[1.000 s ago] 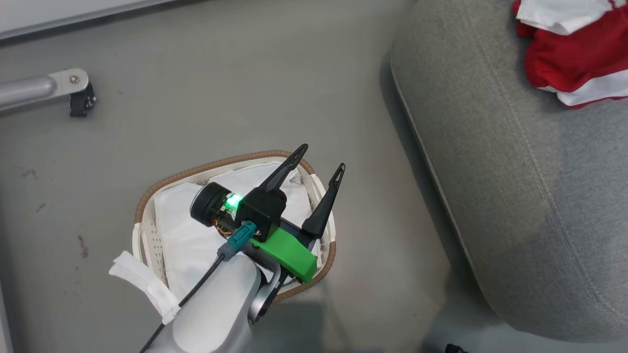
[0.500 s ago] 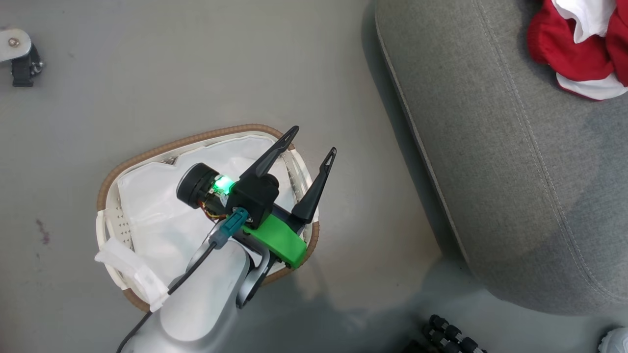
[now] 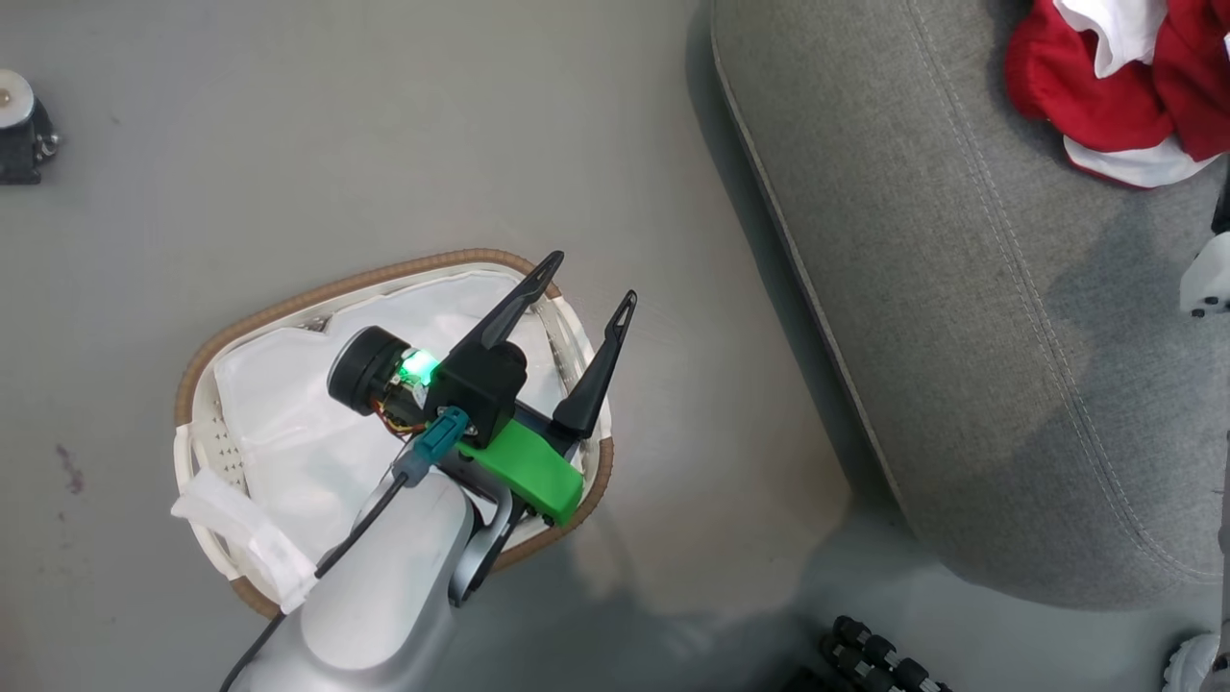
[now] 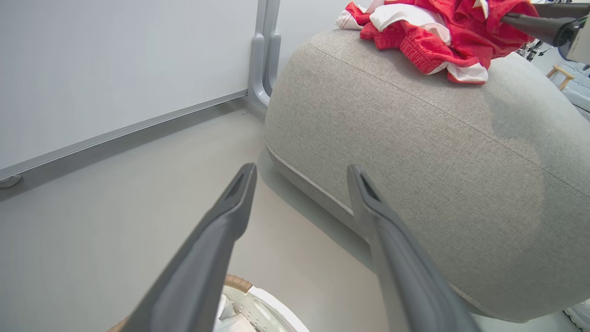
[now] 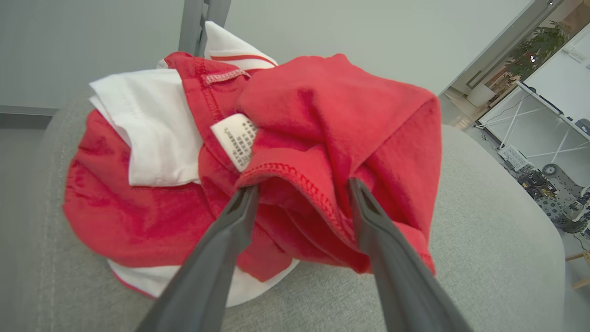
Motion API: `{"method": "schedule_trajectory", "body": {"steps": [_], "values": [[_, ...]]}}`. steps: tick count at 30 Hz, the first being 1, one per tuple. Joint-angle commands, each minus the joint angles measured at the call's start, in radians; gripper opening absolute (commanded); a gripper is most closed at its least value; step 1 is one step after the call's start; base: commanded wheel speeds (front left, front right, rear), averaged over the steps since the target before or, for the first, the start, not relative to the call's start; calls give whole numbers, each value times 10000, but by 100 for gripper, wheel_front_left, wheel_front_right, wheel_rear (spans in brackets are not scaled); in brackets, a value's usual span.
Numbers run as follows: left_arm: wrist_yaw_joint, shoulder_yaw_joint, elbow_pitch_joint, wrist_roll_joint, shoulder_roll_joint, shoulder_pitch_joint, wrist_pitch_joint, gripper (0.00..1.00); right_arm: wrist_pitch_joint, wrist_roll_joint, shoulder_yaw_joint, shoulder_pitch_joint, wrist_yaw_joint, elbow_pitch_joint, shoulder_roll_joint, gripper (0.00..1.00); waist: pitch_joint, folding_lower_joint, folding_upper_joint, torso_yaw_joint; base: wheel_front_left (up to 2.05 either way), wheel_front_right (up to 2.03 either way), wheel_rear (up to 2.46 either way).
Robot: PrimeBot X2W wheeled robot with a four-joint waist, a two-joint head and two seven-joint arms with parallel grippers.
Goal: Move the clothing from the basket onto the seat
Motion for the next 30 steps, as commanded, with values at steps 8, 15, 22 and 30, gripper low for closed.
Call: {"method": "schedule_trajectory", "body": {"steps": [8, 15, 22, 30], "values": [[-1, 453, -152, -123, -157, 383, -7, 100, 0, 130, 446, 1125, -14, -1219, 246, 100, -683, -1, 0, 292, 0, 0, 0], [-7, 1013, -328, -259, -492, 816, -7, 100, 0, 216, 874, 1392, -14, -1767, -106, 100, -1652, -1, 0, 769, 0, 0, 0], [-8, 1863, -515, -503, -793, 1489, -7, 100, 0, 301, 1384, 1304, -14, -1751, -217, 100, -2730, -1, 0, 1650, 0, 0, 0], [159, 3157, -798, -466, -876, 2341, -5, 100, 0, 585, 2035, 1522, -14, -1514, 313, 100, -3617, -1, 0, 2675, 0, 0, 0]]}}
